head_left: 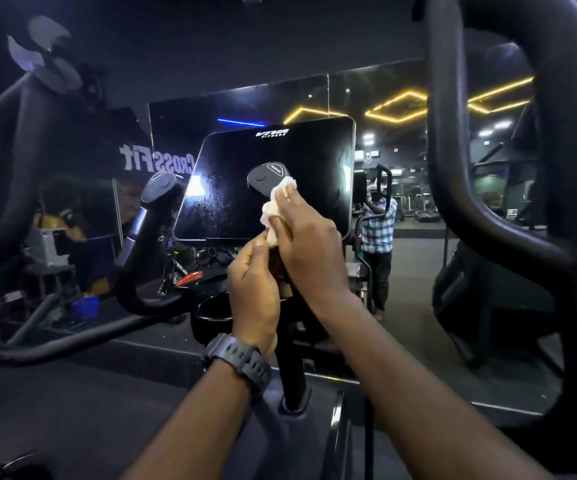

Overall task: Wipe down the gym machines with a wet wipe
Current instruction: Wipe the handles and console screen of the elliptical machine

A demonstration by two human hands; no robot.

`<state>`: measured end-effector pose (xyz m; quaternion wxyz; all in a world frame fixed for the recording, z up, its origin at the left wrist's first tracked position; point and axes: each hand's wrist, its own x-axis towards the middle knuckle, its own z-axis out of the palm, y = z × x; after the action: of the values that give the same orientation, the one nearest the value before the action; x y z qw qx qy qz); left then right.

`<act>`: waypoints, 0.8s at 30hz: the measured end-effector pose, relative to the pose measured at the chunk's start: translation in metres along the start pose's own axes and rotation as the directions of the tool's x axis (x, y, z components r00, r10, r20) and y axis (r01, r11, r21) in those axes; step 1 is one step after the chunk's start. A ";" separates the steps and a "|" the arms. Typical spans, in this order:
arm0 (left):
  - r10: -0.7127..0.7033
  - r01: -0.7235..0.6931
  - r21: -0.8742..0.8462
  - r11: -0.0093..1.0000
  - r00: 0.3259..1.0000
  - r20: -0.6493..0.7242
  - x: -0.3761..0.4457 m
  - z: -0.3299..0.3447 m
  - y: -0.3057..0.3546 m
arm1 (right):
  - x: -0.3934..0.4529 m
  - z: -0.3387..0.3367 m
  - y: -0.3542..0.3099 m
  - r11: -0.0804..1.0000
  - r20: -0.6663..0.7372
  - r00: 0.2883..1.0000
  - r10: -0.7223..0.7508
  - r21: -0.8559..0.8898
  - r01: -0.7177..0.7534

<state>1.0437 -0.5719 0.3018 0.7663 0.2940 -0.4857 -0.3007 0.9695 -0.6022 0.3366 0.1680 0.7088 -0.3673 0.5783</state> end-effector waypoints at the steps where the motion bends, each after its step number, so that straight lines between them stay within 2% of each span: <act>1: 0.000 0.000 0.000 1.000 1.000 0.006 0.002 -0.003 0.000 | -0.012 -0.003 -0.001 1.000 0.019 1.000 0.004 -0.029 -0.003; 5: 0.005 -0.007 0.079 0.997 1.000 0.029 0.013 -0.005 0.001 | -0.090 -0.019 0.001 0.994 0.077 0.996 0.053 -0.104 -0.045; 8: 0.020 -0.019 0.132 0.991 1.000 -0.009 0.023 -0.003 0.001 | -0.038 -0.006 -0.005 0.985 0.062 0.991 0.121 -0.134 -0.112; 10: 0.021 -0.019 0.161 0.987 1.000 -0.013 0.028 -0.004 0.002 | 0.003 0.000 -0.007 0.980 0.100 0.981 0.166 -0.131 -0.153; 13: -0.004 0.001 0.153 0.988 1.000 0.018 0.026 -0.008 0.005 | -0.014 -0.005 -0.003 0.967 0.099 0.962 0.254 -0.016 -0.254; 16: -0.020 0.010 0.187 0.982 0.998 0.052 0.021 -0.007 0.009 | -0.071 -0.013 -0.003 0.965 0.085 0.962 0.260 0.012 -0.262; 20: 0.043 -0.051 0.282 0.958 0.998 0.036 0.020 -0.004 0.015 | -0.022 0.003 0.005 0.921 0.171 0.926 0.338 0.141 -0.362; 22: 0.059 -0.068 0.296 0.953 0.997 0.040 0.019 -0.005 0.014 | -0.004 0.008 0.010 0.914 0.194 0.932 0.306 0.213 -0.344; 24: 0.034 -0.047 0.275 0.960 0.998 0.052 0.018 -0.006 0.010 | -0.020 -0.002 0.010 0.896 0.232 0.929 0.289 0.276 -0.348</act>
<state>1.0570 -0.5775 0.3174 0.7123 0.3808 -0.5464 -0.2213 0.9593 -0.6007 0.3163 -0.0785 0.7069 -0.3968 0.5802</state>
